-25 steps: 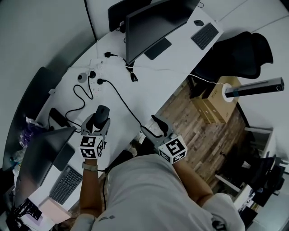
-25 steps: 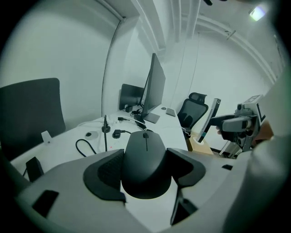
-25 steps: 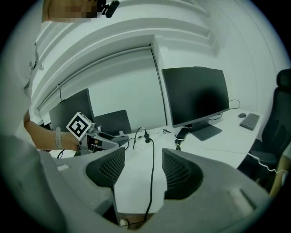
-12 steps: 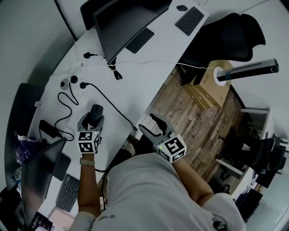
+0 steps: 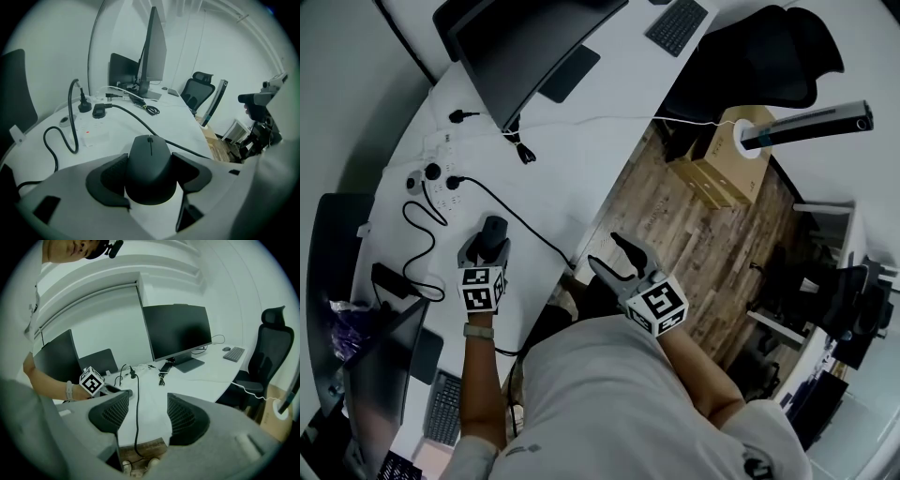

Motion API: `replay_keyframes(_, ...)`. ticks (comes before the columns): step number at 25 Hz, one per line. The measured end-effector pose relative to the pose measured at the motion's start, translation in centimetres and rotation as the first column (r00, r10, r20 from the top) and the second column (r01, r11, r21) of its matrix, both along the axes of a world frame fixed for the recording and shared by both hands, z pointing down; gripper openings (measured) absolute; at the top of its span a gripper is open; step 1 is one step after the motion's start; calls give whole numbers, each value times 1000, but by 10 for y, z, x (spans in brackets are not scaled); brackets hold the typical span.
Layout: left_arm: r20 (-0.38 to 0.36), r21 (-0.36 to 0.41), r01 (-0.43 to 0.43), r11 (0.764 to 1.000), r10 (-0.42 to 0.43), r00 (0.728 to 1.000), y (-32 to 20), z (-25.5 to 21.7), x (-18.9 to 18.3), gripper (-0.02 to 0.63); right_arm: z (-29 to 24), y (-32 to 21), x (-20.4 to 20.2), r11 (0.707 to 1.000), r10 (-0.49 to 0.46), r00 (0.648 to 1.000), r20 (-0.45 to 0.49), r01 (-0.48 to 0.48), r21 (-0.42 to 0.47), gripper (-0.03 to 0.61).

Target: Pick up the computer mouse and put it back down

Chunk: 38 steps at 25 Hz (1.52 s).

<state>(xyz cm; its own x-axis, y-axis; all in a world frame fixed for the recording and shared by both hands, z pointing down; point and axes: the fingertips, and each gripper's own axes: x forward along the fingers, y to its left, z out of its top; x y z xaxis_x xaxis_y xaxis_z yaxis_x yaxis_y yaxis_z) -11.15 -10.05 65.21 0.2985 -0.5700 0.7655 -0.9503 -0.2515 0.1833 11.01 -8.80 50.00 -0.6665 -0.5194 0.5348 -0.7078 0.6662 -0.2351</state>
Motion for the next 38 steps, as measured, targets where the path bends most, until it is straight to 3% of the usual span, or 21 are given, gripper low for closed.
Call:
replay_keyframes(26, 59, -65, -66, 996, 70, 996, -5, 29, 13, 292, 3, -1, 15, 999, 36, 999, -21, -36, -15, 258)
replay_keyframes(38, 54, 19, -42, 999, 41, 998, 6, -12, 3, 295, -7, 16, -6, 1000, -17, 1000, -4, 17, 13, 258)
